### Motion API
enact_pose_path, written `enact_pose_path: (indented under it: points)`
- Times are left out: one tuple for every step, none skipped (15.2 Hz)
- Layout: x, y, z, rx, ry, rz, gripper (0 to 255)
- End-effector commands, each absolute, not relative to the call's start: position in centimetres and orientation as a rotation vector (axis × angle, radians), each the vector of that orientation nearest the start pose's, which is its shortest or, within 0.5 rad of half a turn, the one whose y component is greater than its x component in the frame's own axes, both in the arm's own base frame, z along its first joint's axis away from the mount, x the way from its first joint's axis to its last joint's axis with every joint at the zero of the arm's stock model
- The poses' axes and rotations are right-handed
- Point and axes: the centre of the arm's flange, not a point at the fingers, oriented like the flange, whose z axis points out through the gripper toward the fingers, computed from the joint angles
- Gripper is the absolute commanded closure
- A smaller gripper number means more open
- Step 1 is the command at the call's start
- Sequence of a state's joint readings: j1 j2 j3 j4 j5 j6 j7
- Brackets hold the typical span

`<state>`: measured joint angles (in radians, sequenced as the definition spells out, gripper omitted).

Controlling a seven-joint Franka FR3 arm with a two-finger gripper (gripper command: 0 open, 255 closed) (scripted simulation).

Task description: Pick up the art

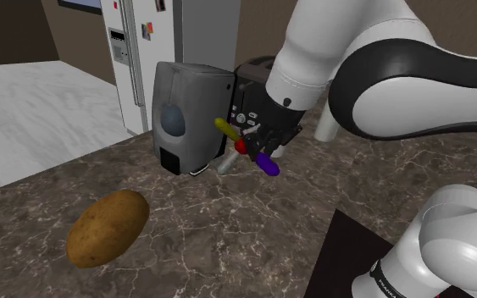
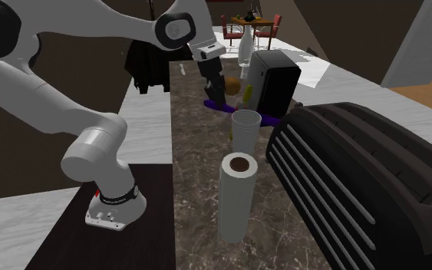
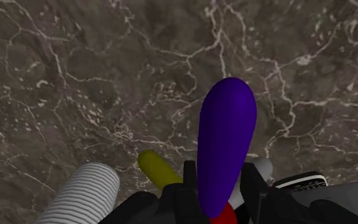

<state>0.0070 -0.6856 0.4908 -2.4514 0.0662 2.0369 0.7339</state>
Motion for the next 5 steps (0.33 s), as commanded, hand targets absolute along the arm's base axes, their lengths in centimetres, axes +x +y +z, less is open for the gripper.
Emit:
enact_pose_path:
  points:
    - [32.8,20.7,53.5,-3.15,0.518,-0.495,255]
    - [32.8,20.7,54.0,-3.15,0.518,-0.495,255]
    - [32.8,20.7,54.5,-3.15,0.518,-0.495,255]
    - [32.8,20.7,54.6,-3.15,0.518,-0.495,255]
    - [32.8,20.7,54.6,-3.15,0.518,-0.495,255]
